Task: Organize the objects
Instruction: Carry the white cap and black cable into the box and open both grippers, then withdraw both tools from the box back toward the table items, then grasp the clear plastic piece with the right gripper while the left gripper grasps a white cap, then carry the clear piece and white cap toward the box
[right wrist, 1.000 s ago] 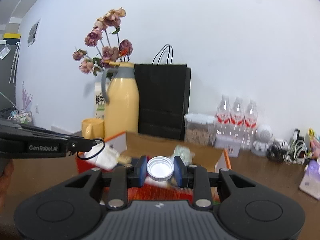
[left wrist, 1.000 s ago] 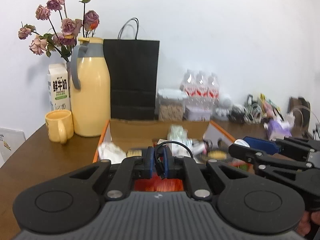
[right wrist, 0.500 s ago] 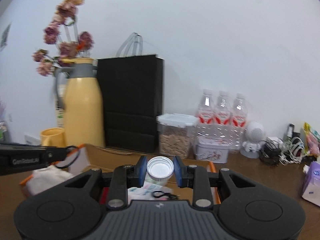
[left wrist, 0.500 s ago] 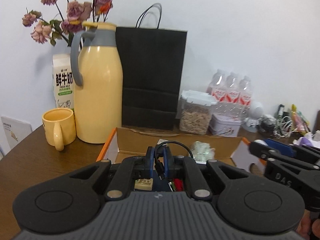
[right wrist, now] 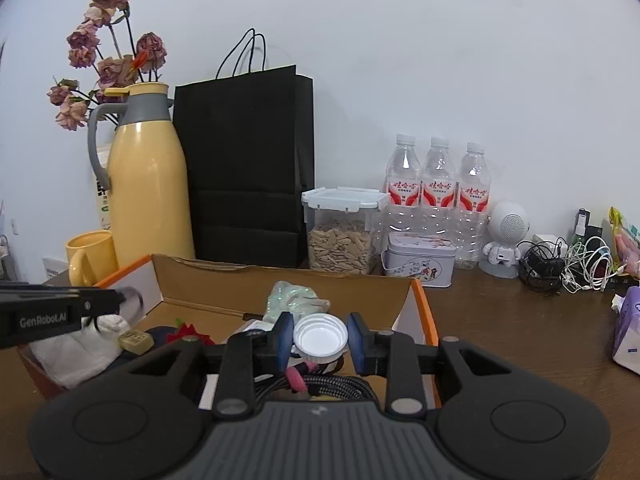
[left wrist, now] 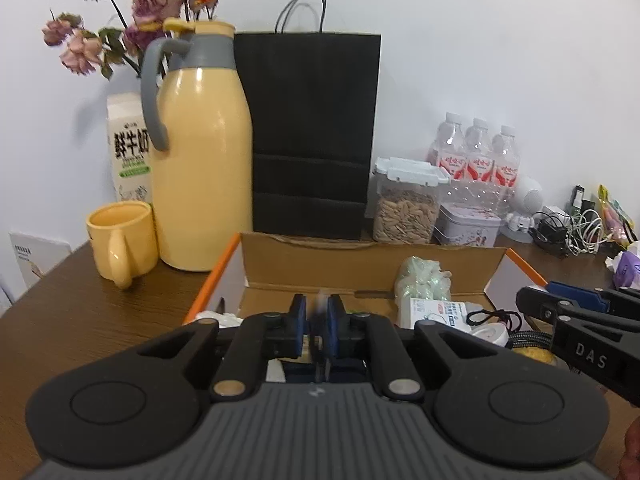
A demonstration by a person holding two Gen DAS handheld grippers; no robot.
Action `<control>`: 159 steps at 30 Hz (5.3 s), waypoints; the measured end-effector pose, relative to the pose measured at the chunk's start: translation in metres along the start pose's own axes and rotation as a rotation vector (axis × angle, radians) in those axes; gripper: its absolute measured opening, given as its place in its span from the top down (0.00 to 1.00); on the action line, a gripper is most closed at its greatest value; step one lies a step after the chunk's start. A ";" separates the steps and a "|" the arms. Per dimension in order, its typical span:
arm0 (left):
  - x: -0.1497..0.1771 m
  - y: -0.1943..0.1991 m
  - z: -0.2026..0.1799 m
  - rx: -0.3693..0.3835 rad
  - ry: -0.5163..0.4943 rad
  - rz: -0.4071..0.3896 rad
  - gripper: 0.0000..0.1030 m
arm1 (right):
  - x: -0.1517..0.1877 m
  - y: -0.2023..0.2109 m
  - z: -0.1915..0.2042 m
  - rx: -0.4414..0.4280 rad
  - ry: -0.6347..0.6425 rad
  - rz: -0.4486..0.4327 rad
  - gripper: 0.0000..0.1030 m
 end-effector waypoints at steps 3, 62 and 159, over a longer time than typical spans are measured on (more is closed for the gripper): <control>-0.005 0.007 0.003 -0.020 -0.002 -0.041 0.42 | -0.001 0.005 -0.001 -0.001 -0.003 -0.010 0.40; 0.066 0.127 0.083 -0.077 -0.042 0.087 0.00 | 0.101 0.120 0.066 -0.215 0.087 0.243 0.10; -0.021 0.032 -0.022 0.072 -0.009 -0.065 0.71 | -0.039 0.050 0.015 -0.024 0.011 -0.146 0.96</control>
Point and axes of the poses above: each gripper's, at about its wrist camera, not at the fingertips, and y roughly against the way its jaws point, z to its left, x to its underside, the point moved 9 cm from there along -y, roughly the way its jaws point, and after that the axes turned 13 degrees about y, right-handed, at the moved point
